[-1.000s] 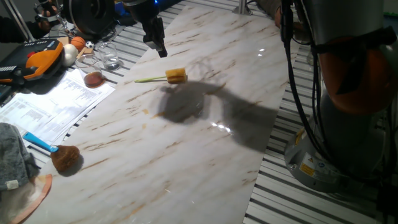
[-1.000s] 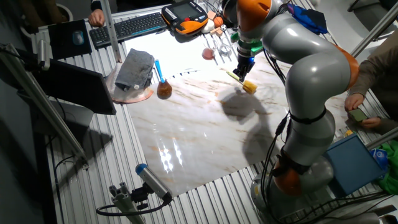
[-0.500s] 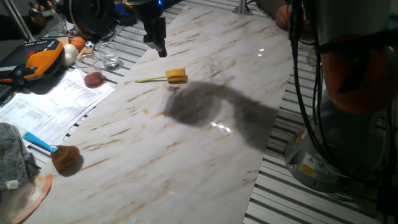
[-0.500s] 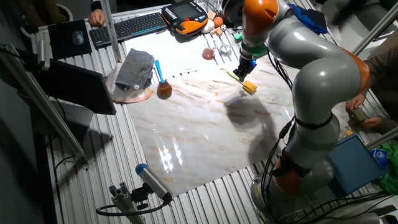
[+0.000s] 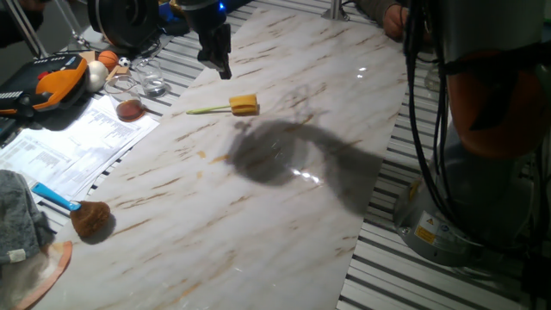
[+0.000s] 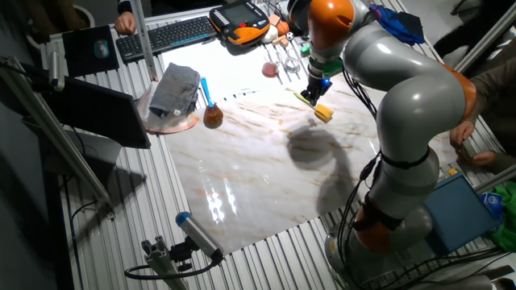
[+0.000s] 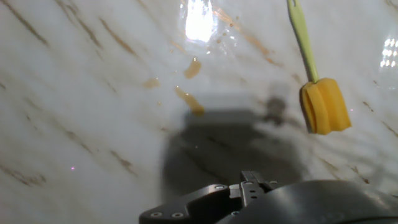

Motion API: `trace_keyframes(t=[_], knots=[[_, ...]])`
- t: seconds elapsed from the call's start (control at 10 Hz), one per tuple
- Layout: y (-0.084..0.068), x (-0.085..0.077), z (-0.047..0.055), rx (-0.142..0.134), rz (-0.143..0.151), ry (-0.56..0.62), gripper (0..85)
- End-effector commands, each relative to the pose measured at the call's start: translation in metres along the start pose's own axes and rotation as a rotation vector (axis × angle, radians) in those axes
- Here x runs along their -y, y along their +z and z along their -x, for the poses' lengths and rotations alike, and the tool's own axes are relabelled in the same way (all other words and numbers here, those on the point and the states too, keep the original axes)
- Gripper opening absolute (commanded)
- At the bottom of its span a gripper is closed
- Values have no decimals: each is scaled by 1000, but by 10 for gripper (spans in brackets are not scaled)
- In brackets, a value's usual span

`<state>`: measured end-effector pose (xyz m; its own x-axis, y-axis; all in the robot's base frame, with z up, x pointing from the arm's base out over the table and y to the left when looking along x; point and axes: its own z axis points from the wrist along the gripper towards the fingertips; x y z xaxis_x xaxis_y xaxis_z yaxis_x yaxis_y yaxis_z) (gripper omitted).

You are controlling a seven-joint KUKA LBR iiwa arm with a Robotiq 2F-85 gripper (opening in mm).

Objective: Scrub the table with a brush

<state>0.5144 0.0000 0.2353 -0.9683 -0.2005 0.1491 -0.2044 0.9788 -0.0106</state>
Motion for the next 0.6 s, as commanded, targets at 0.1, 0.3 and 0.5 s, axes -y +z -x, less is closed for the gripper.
trace_keyframes(t=[0.1,0.3,0.5], knots=[[0,0,0,15,-30,12,0],[0,0,0,7,-7,18,0],[1,1,3,25,-20,16,170]])
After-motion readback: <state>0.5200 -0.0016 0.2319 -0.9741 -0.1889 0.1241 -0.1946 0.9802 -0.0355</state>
